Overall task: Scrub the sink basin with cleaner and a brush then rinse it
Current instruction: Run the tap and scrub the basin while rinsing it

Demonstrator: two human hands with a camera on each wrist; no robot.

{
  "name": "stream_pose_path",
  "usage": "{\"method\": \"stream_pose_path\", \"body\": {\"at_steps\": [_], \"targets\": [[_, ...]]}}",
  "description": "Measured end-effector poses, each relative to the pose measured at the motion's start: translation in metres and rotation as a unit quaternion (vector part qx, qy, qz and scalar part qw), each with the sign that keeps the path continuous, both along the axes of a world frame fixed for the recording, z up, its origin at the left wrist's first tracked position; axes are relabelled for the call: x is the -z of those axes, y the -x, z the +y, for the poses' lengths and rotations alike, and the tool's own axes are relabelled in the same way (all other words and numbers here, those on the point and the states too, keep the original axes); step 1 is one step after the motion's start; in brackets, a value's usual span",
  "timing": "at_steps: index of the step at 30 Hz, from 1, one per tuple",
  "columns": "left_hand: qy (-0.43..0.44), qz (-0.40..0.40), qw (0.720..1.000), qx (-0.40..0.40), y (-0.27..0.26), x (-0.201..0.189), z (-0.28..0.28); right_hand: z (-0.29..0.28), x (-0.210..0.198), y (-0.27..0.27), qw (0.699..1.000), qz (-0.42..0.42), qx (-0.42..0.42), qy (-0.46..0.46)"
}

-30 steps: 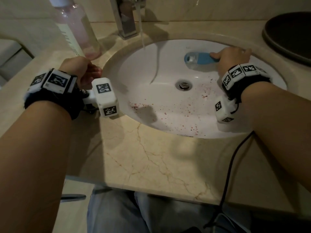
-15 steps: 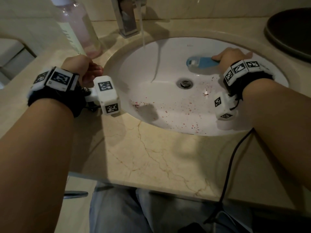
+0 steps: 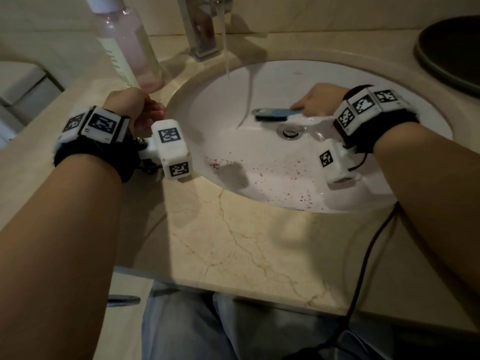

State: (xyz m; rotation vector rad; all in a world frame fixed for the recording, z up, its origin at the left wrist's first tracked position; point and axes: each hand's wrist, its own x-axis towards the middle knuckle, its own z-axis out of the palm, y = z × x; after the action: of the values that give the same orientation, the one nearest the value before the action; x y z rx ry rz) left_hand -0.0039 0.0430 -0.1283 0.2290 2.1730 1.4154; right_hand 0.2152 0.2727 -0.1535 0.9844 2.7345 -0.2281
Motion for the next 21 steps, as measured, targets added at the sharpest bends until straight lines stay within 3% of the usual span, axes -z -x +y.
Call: {"method": "stream_pose_path", "body": {"at_steps": [3,7,13,18,21], "targets": [[-0.009,0.001,1.0,-0.008,0.001,0.001,-0.001,-0.032,-0.005,0.016,0.992,0.008,-0.079,0.093],[-0.007,0.002,1.0,-0.013,0.001,0.003,-0.001,-0.051,0.01,0.037,0.978,0.056,-0.107,0.171],[-0.012,0.007,1.0,-0.023,0.006,0.005,-0.002,-0.031,0.027,0.028,0.988,-0.003,-0.063,0.143],[-0.017,0.01,0.999,-0.027,0.006,0.006,0.0,-0.007,0.022,0.017,1.0,0.0,0.029,0.007],[-0.029,0.001,0.999,-0.029,0.006,0.006,0.0,-0.015,0.02,0.022,0.996,0.062,0.011,0.069]]}}
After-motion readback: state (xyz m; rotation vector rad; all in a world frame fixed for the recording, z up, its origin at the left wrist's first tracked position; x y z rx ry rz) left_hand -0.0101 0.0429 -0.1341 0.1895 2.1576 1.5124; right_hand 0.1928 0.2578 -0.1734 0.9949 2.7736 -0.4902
